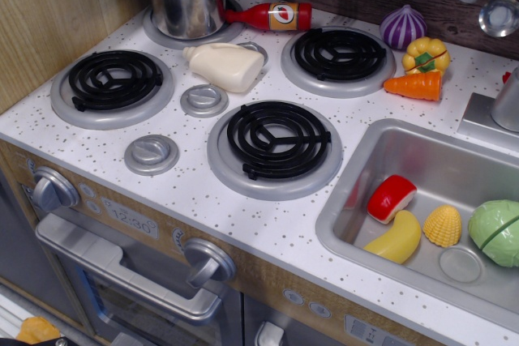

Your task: Put broccoli in pot or pan

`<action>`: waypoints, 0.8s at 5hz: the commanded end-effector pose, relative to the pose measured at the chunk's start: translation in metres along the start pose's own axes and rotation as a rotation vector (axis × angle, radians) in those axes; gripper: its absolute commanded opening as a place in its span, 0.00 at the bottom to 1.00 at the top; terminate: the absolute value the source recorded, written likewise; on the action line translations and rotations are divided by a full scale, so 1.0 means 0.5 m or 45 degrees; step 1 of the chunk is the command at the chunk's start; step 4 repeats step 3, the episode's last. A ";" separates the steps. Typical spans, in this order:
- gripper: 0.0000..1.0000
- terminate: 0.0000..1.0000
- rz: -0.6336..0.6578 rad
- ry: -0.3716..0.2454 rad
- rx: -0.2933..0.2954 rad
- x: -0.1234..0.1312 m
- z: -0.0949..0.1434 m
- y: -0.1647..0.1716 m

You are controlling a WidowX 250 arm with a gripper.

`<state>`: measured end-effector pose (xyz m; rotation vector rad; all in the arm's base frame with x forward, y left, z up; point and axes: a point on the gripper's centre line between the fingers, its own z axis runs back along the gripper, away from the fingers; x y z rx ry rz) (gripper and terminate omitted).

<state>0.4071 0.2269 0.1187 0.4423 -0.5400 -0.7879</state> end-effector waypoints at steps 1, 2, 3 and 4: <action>1.00 0.00 -0.050 -0.024 0.086 0.015 0.036 0.042; 1.00 0.00 -0.050 -0.024 0.086 0.015 0.036 0.042; 1.00 1.00 -0.050 -0.024 0.086 0.015 0.036 0.042; 1.00 1.00 -0.050 -0.024 0.086 0.015 0.036 0.042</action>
